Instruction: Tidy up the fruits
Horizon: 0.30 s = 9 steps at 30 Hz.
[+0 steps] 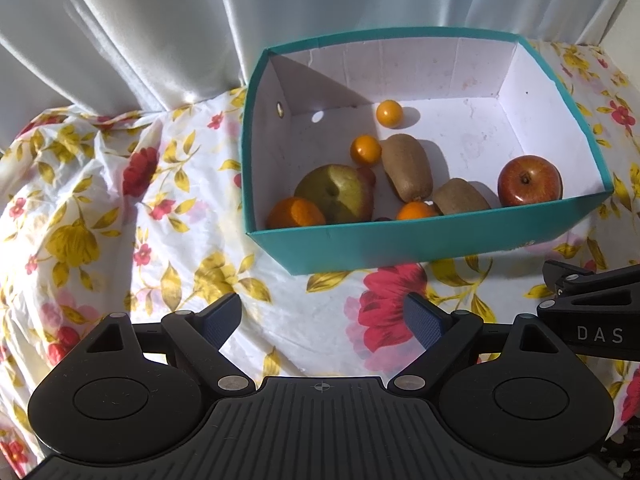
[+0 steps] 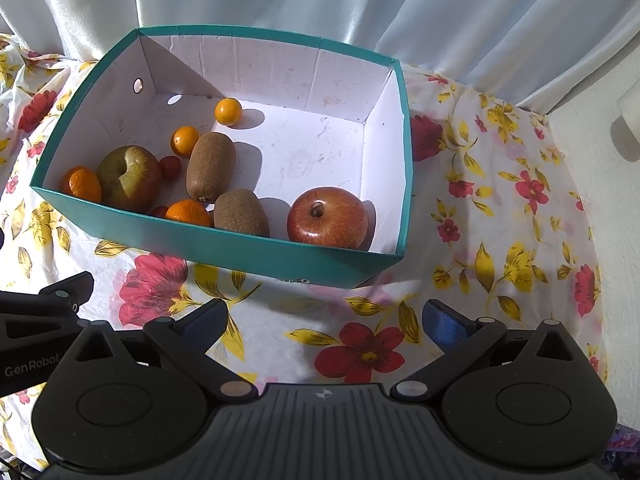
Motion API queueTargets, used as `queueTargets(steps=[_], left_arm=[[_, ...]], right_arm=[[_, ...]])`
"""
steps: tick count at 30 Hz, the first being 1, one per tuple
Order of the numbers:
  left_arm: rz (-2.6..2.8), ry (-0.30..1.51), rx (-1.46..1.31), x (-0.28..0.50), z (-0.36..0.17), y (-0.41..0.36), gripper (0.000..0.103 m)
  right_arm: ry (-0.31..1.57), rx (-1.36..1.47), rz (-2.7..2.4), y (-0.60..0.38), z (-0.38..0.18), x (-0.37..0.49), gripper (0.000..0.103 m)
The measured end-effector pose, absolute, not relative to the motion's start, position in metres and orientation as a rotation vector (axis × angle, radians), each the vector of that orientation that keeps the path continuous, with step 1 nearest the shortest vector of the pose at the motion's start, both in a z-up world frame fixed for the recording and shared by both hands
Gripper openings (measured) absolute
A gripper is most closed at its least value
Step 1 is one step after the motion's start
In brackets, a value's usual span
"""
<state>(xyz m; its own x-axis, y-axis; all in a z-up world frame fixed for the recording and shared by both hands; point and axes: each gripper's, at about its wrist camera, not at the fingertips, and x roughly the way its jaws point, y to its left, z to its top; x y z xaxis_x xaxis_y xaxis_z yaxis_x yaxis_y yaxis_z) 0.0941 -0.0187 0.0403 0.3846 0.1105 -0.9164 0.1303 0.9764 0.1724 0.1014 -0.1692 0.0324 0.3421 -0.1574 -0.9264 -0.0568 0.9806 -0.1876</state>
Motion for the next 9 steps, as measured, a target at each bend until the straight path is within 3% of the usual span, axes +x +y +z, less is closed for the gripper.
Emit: queueTargets(steps=[9], left_arm=[[-0.027,1.161,0.273,0.0907,0.0389,-0.0223,0.092]], right_arm=[[1.224,-0.202,-0.066,-0.1682,0.0322,0.1017,0.103]])
